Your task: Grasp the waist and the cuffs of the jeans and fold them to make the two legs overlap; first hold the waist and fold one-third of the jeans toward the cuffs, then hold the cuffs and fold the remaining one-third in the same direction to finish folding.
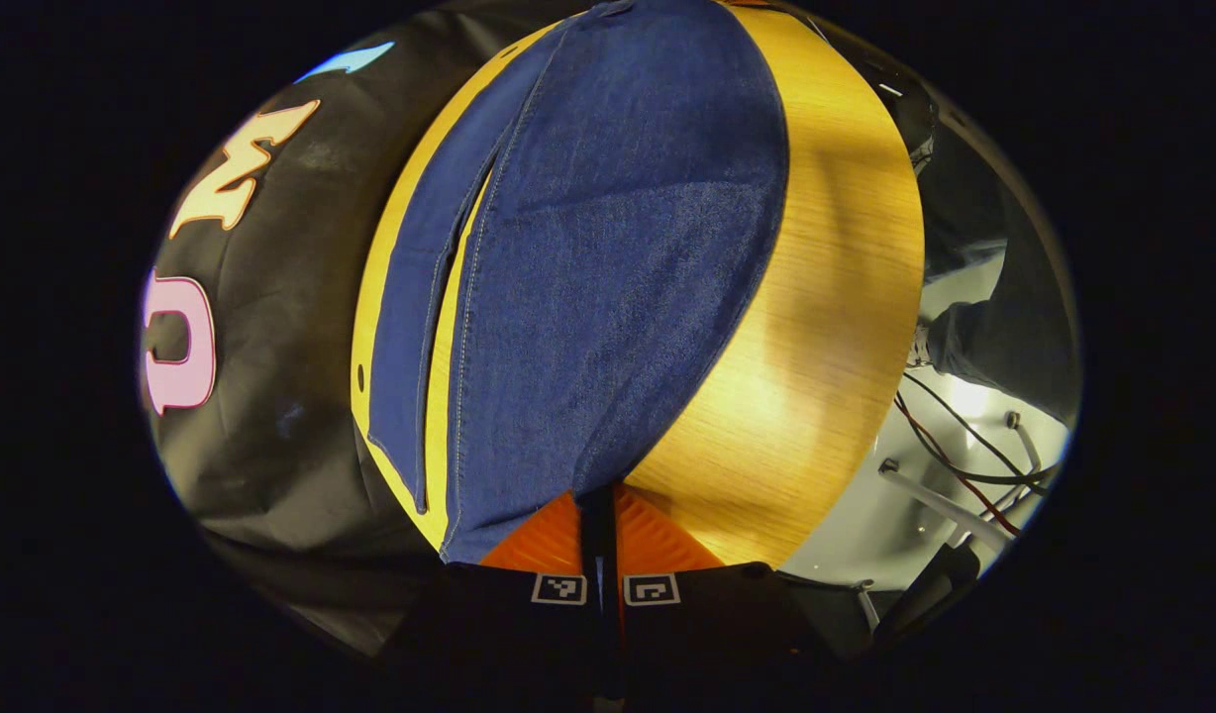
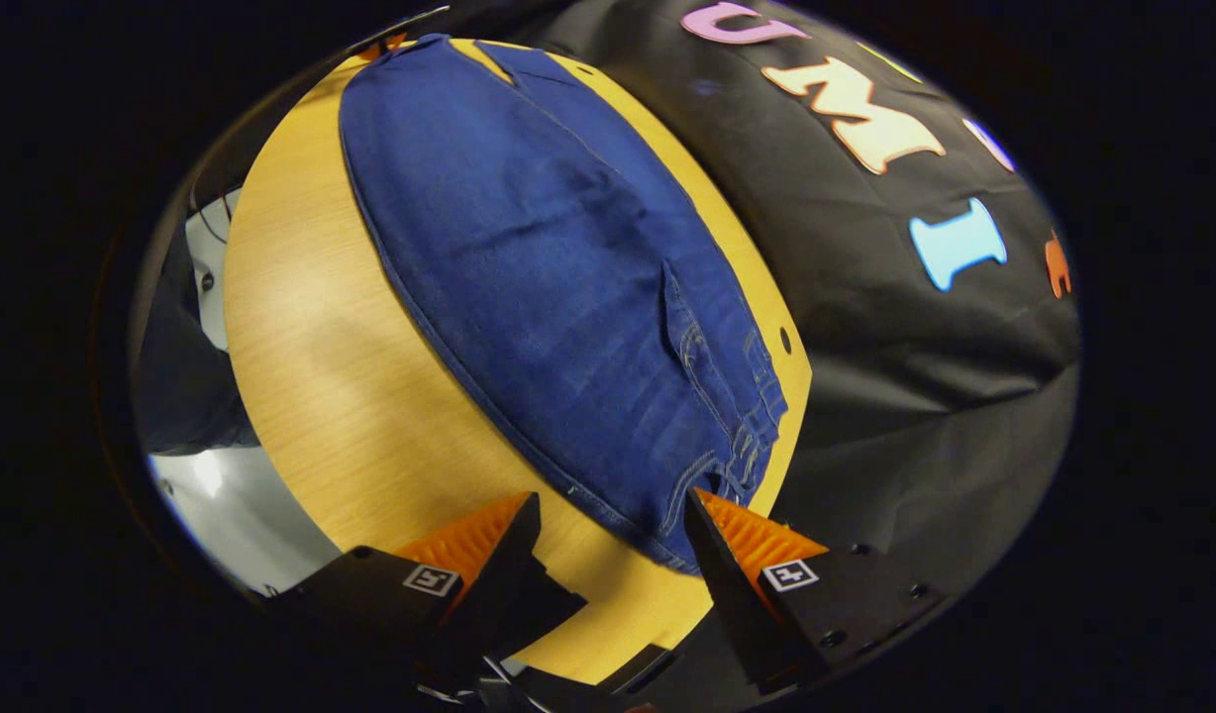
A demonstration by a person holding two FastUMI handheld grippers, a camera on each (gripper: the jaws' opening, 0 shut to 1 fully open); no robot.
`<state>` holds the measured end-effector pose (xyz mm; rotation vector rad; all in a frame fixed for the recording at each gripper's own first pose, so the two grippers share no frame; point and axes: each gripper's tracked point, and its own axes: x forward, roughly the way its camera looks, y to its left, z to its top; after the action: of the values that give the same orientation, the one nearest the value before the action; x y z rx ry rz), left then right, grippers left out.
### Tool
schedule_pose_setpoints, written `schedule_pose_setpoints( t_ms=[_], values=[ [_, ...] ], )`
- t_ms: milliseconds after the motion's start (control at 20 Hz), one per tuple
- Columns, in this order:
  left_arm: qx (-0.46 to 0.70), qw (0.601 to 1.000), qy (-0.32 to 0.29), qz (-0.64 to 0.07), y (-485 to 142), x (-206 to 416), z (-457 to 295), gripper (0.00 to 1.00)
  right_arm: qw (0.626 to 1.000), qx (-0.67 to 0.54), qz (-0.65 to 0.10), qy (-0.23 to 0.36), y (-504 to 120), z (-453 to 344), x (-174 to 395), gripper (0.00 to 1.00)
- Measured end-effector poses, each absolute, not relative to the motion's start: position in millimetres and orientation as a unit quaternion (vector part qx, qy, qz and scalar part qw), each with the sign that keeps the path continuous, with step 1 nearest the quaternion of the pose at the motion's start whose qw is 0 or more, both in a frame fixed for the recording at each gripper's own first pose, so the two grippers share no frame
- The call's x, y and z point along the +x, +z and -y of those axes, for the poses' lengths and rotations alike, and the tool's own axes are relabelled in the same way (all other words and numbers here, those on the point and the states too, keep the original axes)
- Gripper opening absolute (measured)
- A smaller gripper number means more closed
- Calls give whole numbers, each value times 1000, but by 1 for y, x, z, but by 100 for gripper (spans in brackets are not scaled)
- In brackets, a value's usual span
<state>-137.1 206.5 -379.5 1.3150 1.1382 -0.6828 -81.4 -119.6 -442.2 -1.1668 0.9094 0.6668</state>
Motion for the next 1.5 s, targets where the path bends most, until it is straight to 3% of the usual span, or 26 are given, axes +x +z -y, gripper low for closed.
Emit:
schedule_pose_setpoints(
  t_ms=[150, 250, 300, 550, 600, 650, 700, 750, 850, 900, 950, 1500],
  values=[
    [567, 592, -292, -493, -380, -137, -206, 0, 663, -547, -405, 310, -450, 119, -72, 94],
    [567, 592, -291, -494, -379, -138, -207, 0, 652, -557, -402, 321, -455, 117, -64, 87],
    [567, 591, -289, -495, -379, -137, -207, 0, 648, -556, -406, 326, -457, 116, -64, 90],
    [574, 590, -284, -492, -380, -135, -207, 0, 627, -546, -441, 339, -471, 114, -66, 70],
    [575, 589, -283, -492, -379, -136, -208, 0, 618, -546, -452, 341, -472, 113, -70, 53],
    [576, 589, -282, -492, -380, -135, -207, 0, 608, -544, -464, 345, -475, 114, -74, 46],
    [576, 589, -282, -492, -380, -135, -208, 0, 602, -544, -470, 347, -475, 113, -77, 28],
    [576, 589, -281, -493, -380, -135, -208, 0, 596, -546, -474, 350, -478, 112, -79, 38],
    [579, 586, -283, -492, -380, -134, -208, 0, 588, -562, -466, 349, -478, 112, -75, 2],
    [581, 584, -284, -491, -379, -134, -207, 0, 591, -570, -457, 342, -469, 111, -72, 12],
    [580, 584, -285, -491, -380, -133, -208, 0, 598, -566, -457, 338, -476, 111, -69, 4],
    [496, 702, -175, -480, -325, -56, -209, 0, 710, -514, -410, 253, -411, 83, 8, 3]
  ],
)
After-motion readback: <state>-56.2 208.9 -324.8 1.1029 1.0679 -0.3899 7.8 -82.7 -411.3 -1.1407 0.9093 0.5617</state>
